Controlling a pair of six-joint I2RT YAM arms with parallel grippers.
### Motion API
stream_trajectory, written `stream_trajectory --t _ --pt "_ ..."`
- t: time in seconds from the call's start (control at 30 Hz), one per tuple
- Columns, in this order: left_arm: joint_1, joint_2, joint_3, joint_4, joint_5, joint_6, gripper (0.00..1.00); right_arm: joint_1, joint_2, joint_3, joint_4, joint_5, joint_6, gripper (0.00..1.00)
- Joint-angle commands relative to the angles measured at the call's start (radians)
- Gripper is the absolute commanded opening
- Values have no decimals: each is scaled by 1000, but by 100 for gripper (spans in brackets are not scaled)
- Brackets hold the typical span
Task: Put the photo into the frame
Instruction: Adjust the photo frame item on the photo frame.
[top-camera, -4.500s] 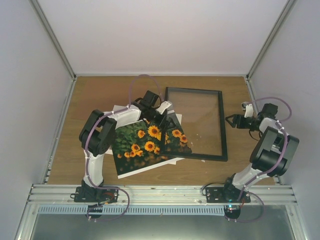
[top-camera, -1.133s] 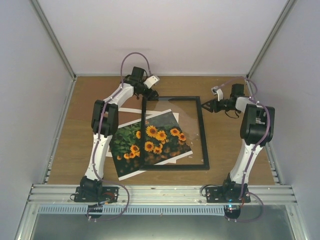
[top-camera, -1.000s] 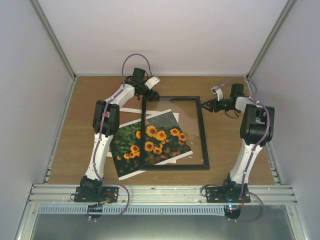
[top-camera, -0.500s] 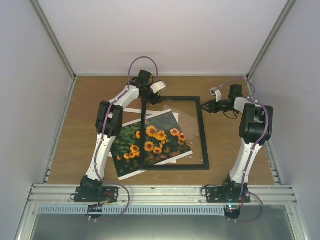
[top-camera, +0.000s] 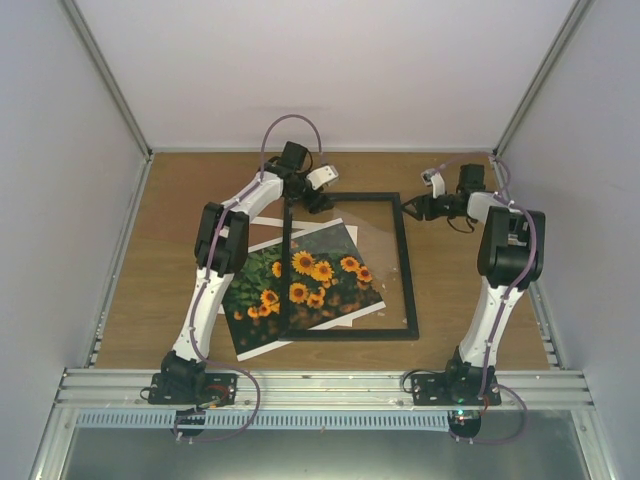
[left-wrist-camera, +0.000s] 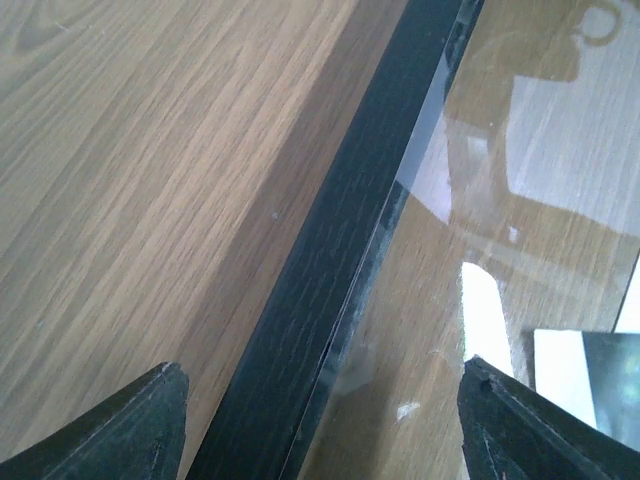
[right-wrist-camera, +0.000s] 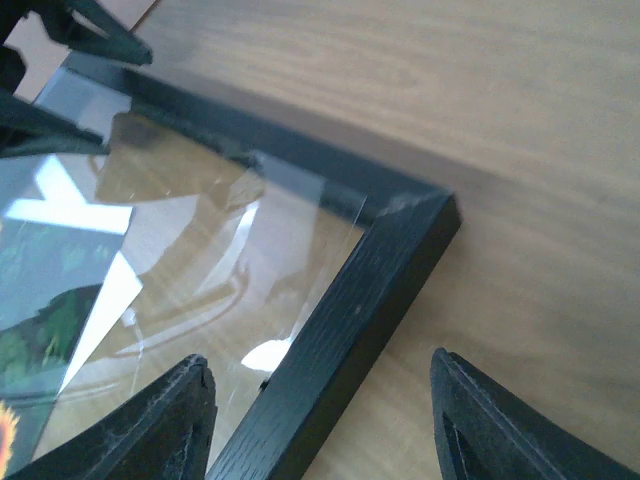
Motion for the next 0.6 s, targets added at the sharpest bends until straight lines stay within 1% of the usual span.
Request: stream_trajectory --t 0.0,0.07,0.13,0.2,0.27,0.4,0.57 --pt "-5 -58 10 87 39 -94 76 36 -4 73 90 100 50 61" --pt "15 -68 8 126 39 -171 76 53 8 101 107 135 61 61" --pt "47 -93 -5 166 57 -252 74 67 19 127 113 166 70 62" --pt "76 -132 -49 206 58 -324 73 79 35 160 116 202 103 65" --pt "98 -171 -99 225 30 -378 73 100 51 185 125 263 117 68" --pt "120 -224 -202 211 -15 -387 75 157 103 250 121 354 109 69" --pt "138 -255 -286 200 -13 -385 76 216 156 304 106 424 85 69"
